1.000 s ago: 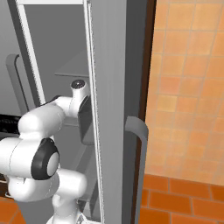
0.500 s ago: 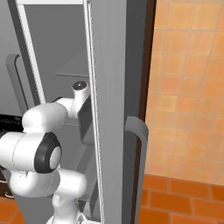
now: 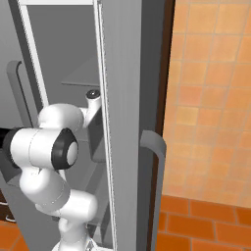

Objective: Grab a lemon wedge from the fridge and one ice cube from the ice bowl, and put them in the glass of lemonade.

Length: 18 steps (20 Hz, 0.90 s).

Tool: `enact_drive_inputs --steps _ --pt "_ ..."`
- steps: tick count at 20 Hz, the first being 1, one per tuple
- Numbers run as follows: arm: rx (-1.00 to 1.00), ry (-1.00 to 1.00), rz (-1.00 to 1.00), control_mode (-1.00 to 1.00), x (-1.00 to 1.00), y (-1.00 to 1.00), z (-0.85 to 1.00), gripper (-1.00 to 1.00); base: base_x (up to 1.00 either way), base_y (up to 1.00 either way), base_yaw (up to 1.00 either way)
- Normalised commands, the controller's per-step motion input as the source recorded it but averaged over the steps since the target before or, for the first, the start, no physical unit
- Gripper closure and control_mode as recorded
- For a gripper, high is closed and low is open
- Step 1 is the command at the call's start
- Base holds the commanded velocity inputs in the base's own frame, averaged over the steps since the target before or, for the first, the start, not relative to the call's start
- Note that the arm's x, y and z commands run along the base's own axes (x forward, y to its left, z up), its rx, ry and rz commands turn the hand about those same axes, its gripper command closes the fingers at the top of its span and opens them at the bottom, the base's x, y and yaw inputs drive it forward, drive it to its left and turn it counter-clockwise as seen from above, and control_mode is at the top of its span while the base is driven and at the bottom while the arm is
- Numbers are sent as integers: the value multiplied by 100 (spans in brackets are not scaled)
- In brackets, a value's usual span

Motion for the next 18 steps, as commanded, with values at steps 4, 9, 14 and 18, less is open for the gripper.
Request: enact_drive_inputs --steps 4,9,14,18 --pt "0 0 0 -100 18 -2 -17 -100 0 0 0" --pt "0 0 0 -100 -9 -4 -8 -100 0 0 0" --pt "0 0 0 -100 -21 -1 -2 -100 0 0 0" --pt "0 5 0 -100 0 0 -44 -100 0 0 0"
